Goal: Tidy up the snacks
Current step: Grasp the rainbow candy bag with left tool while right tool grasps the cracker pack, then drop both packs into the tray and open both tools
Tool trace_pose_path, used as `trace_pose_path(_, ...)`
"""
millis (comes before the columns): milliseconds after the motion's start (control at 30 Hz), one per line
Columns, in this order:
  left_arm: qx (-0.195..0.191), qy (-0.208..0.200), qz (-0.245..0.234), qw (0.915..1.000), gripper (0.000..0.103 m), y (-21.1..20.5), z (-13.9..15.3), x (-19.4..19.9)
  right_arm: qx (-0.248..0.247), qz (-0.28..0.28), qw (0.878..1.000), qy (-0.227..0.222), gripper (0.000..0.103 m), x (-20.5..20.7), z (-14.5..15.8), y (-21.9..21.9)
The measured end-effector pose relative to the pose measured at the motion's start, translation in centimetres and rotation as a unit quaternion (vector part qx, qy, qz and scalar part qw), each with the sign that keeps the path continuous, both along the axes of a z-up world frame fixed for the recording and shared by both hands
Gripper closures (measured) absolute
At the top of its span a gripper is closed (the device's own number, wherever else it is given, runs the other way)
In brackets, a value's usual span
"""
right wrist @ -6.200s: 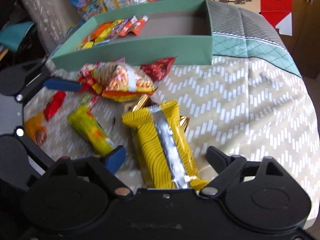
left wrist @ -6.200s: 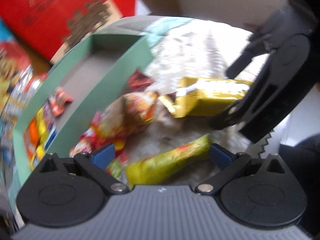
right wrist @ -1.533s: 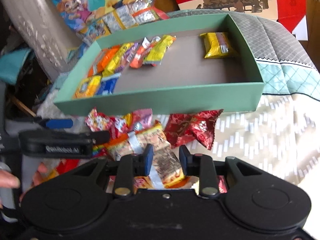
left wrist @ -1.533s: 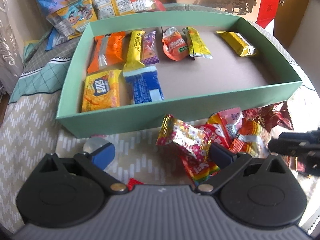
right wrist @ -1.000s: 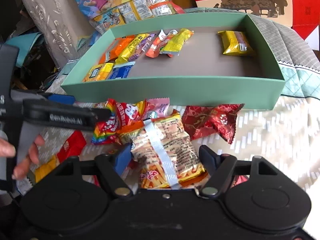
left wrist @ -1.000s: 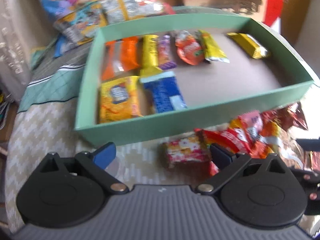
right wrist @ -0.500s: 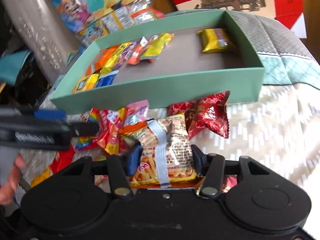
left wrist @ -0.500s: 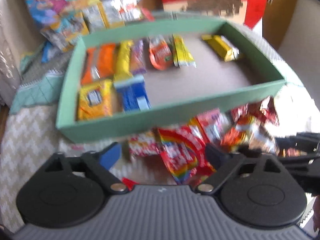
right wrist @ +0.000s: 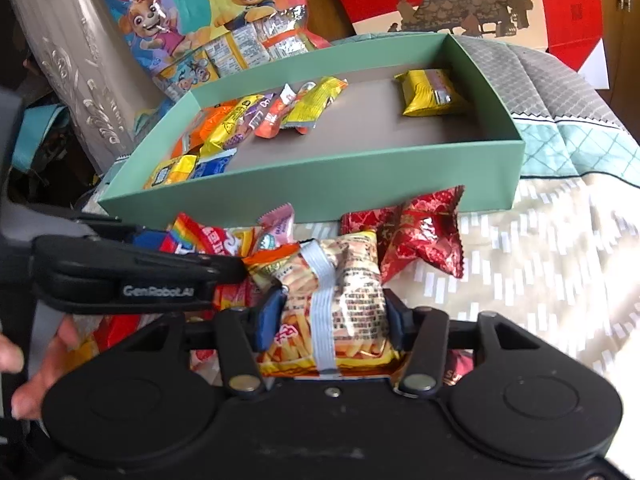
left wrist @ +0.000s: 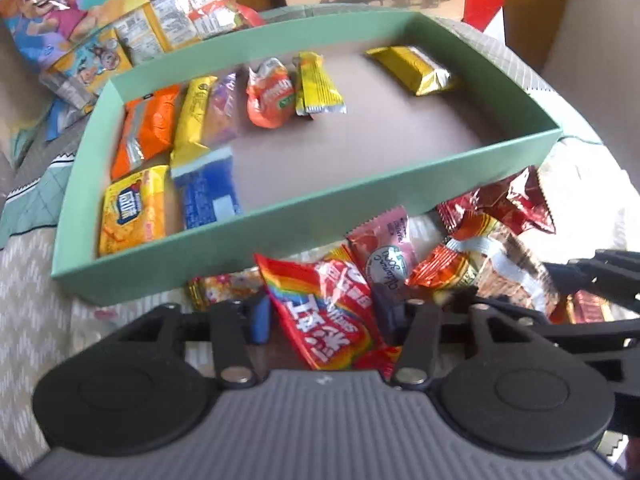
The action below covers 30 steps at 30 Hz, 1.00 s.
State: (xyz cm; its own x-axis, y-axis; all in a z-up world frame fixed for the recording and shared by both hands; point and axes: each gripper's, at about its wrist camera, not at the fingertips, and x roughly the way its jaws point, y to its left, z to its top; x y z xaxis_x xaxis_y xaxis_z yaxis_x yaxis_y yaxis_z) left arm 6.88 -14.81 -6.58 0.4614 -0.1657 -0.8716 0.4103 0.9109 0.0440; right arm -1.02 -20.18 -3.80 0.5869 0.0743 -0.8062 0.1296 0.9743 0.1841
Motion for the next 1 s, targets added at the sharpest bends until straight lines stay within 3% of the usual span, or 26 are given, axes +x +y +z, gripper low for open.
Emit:
trace_pose_path(467,-0.063,-0.028,0.000,0.9976,0.063,2.6,5.7,-0.8,0.097,-0.032,0.994,-0.031,0.058,-0.2,4.6,-1.4)
trace_pose_path(733,-0.081,-0.058,-0.012,0.9949,0.062,-1.1,8.4,3.3,0.088,-0.085,0.990,-0.070,0.058,2.6,7.6,-5.2)
trace_pose_path(1000,-0.099,-0.038,-0.007,0.9943,0.062,-6.0,6.9,8.2,0.066,-0.137,0.987,-0.056,0.057,6.9,6.9,-9.7)
